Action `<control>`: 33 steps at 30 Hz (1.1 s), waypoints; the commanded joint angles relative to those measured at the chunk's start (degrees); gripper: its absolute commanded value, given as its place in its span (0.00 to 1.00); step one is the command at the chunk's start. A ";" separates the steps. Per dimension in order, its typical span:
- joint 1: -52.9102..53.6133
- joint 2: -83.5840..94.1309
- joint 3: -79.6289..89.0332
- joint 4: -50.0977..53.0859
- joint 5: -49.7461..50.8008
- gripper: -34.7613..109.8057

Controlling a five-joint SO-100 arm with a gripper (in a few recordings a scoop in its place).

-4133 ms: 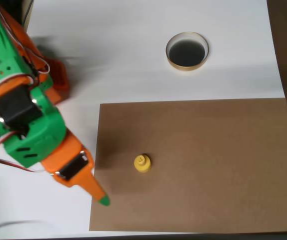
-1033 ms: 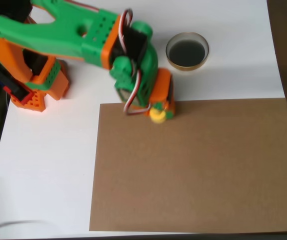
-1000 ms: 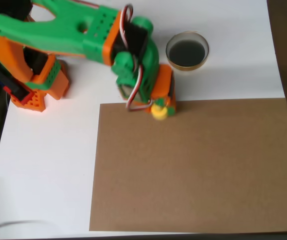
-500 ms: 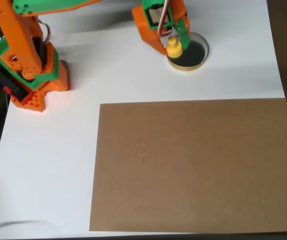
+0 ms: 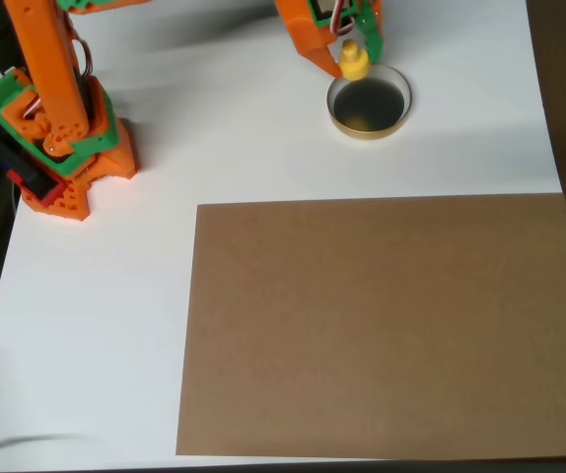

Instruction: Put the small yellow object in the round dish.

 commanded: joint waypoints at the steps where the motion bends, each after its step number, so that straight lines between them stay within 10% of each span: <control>1: 0.35 1.49 -1.93 -0.79 -0.62 0.24; 33: 9.76 6.33 1.32 -0.26 -4.83 0.41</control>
